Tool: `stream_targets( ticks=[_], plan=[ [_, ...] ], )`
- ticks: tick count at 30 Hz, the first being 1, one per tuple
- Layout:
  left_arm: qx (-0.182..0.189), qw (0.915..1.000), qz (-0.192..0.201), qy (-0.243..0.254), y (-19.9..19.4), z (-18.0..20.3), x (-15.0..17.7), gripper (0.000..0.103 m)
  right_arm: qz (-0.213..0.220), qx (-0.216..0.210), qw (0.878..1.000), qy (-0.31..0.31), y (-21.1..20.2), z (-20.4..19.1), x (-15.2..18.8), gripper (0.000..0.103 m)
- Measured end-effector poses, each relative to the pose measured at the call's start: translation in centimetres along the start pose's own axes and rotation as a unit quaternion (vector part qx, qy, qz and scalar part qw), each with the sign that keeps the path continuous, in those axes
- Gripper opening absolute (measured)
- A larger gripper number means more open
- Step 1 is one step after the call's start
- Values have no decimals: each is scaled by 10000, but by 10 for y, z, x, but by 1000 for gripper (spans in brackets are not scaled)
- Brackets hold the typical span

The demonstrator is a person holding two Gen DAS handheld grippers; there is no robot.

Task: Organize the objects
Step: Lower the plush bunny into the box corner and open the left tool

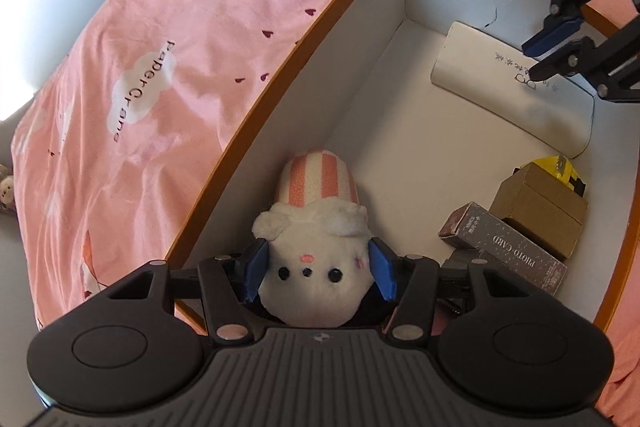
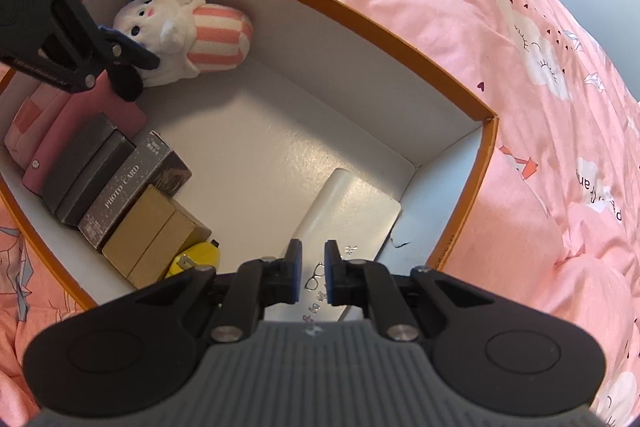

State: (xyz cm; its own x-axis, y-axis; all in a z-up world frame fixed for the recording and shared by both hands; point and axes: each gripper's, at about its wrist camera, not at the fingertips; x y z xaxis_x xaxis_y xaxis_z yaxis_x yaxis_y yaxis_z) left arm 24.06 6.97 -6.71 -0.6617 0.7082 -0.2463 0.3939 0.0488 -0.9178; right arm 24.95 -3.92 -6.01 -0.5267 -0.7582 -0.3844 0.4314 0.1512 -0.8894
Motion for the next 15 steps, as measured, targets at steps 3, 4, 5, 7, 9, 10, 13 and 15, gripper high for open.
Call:
stream_targets(
  ticks=[3,4,5,7,9,10,13,15],
  plan=[
    [-6,9999,-157,3,8,-2,-1,61,-26,36,10000,23,0,0,3,10],
    [23,9999,-161,-34,8,-4,-1,62,-27,41,10000,40,0,1,3,10],
    [21,9998,-160,-67,8,-4,-1,63,-25,39,10000,61,0,2,4,10],
    [-11,9999,-107,-61,6,-2,-1,64,-36,41,9999,106,0,3,6,10],
    [-70,10000,-16,-23,3,1,1,64,-78,24,9999,148,1,5,8,10],
    [-93,9999,35,-22,1,2,2,64,-100,9,9998,175,1,6,9,10],
    [-157,9996,242,-72,-8,3,5,69,-123,-17,9995,284,0,8,10,12],
    [-121,9989,405,-178,-19,1,6,69,-71,-42,9992,382,-5,10,12,17]
  ],
)
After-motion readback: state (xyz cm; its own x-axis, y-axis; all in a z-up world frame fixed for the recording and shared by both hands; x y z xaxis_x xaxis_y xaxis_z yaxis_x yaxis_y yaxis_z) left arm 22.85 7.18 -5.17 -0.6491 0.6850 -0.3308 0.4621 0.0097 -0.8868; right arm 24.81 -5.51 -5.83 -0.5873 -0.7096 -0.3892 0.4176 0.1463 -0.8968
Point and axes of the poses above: each gripper's, at about its wrist camera, not at the fingertips, and y roughly the way its jaws point, z to its right, x to its underside, and after that the axes turned 2 degrees about x, right-handed
